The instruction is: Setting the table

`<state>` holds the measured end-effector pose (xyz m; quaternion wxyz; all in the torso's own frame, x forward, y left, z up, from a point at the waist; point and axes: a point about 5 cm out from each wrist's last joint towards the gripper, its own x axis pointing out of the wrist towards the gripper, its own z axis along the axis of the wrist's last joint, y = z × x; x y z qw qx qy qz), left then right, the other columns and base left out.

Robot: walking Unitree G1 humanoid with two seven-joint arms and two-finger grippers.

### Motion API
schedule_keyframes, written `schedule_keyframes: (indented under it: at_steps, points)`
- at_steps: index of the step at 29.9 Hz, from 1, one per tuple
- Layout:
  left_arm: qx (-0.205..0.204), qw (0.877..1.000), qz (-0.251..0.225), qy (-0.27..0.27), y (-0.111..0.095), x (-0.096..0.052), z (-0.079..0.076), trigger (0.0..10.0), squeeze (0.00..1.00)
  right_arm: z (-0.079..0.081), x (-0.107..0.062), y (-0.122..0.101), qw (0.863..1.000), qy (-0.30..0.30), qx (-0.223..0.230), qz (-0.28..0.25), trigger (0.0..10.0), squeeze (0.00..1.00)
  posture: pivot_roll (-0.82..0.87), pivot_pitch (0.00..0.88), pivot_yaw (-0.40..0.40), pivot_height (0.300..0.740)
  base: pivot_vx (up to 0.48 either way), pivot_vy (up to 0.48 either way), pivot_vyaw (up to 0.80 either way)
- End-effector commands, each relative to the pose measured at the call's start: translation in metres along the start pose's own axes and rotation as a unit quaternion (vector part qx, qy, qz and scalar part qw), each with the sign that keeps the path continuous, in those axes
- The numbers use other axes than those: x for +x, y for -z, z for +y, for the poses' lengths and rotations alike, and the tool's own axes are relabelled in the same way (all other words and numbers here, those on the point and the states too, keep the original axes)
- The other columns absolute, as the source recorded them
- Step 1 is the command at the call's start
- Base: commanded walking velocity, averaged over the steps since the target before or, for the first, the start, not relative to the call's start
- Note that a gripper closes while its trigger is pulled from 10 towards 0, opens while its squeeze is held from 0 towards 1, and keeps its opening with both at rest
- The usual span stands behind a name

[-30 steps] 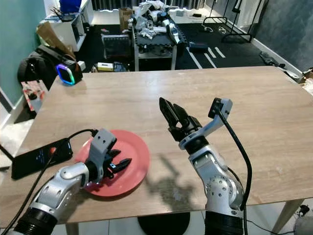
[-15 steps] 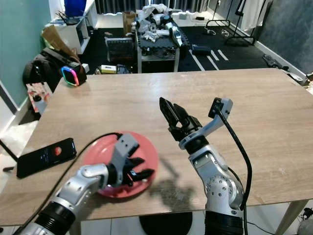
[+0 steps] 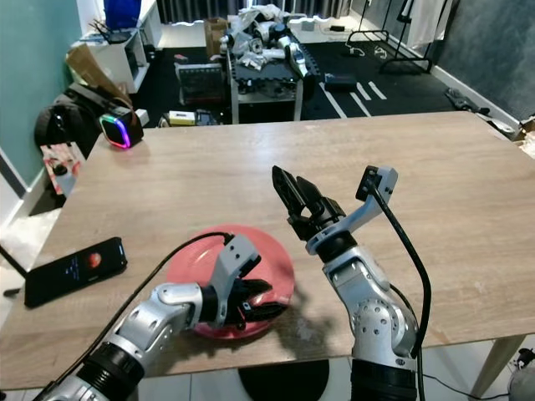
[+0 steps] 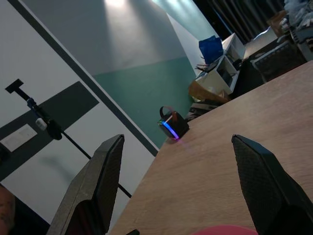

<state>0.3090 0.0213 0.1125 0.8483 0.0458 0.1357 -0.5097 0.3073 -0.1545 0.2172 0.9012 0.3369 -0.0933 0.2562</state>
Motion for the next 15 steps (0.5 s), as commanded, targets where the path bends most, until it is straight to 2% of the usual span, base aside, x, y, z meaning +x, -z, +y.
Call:
schedule_keyframes:
  at_steps: [1, 2, 3, 5, 7, 8, 10, 15]
  points:
    - [0.02, 0.999, -0.024, -0.028, -0.007, -0.007, 0.007, 10.0, 0.0, 0.004, 0.001, -0.003, 1.0, -0.007, -0.005, -0.006, 10.0, 0.0, -0.07, 0.0, 0.108, 0.74, 0.0, 0.0, 0.0]
    - [0.058, 0.996, -0.06, -0.043, -0.022, -0.017, 0.009, 10.0, 0.0, 0.004, 0.001, -0.003, 1.0, -0.01, -0.004, -0.008, 10.0, 0.0, -0.07, 0.0, 0.105, 0.74, 0.0, 0.0, 0.0]
    - [0.058, 0.996, -0.06, -0.043, -0.022, -0.017, 0.009, 10.0, 0.0, 0.004, 0.001, -0.003, 1.0, -0.01, -0.004, -0.008, 10.0, 0.0, -0.07, 0.0, 0.105, 0.74, 0.0, 0.0, 0.0]
    - [0.098, 0.988, -0.1, -0.062, -0.041, -0.031, 0.008, 10.0, 0.0, 0.004, 0.001, -0.004, 1.0, -0.01, -0.007, -0.011, 10.0, 0.0, -0.07, 0.0, 0.105, 0.74, 0.0, 0.0, 0.0]
    - [0.117, 0.98, -0.134, -0.089, -0.055, -0.043, 0.008, 10.0, 0.0, 0.004, 0.0, -0.004, 1.0, -0.006, -0.013, -0.013, 10.0, 0.0, -0.05, 0.0, 0.102, 0.74, 0.0, 0.0, 0.0]
    - [0.111, 0.97, -0.166, -0.139, -0.066, -0.055, 0.015, 10.0, 0.0, 0.002, -0.002, -0.005, 0.999, 0.007, -0.033, -0.019, 10.0, 0.0, -0.05, 0.0, 0.102, 0.74, 0.0, 0.0, 0.0]
    - [0.104, 0.966, -0.176, -0.156, -0.069, -0.06, 0.018, 10.0, 0.0, 0.001, -0.003, -0.006, 0.999, 0.013, -0.04, -0.021, 10.0, 0.0, -0.05, 0.0, 0.102, 0.74, 0.0, 0.0, 0.0]
    - [0.08, 0.929, -0.223, -0.285, -0.088, -0.09, 0.043, 10.0, 0.0, -0.009, -0.009, -0.013, 0.994, 0.065, -0.065, -0.064, 10.0, 0.0, -0.04, 0.0, 0.102, 0.74, 0.0, 0.0, 0.0]
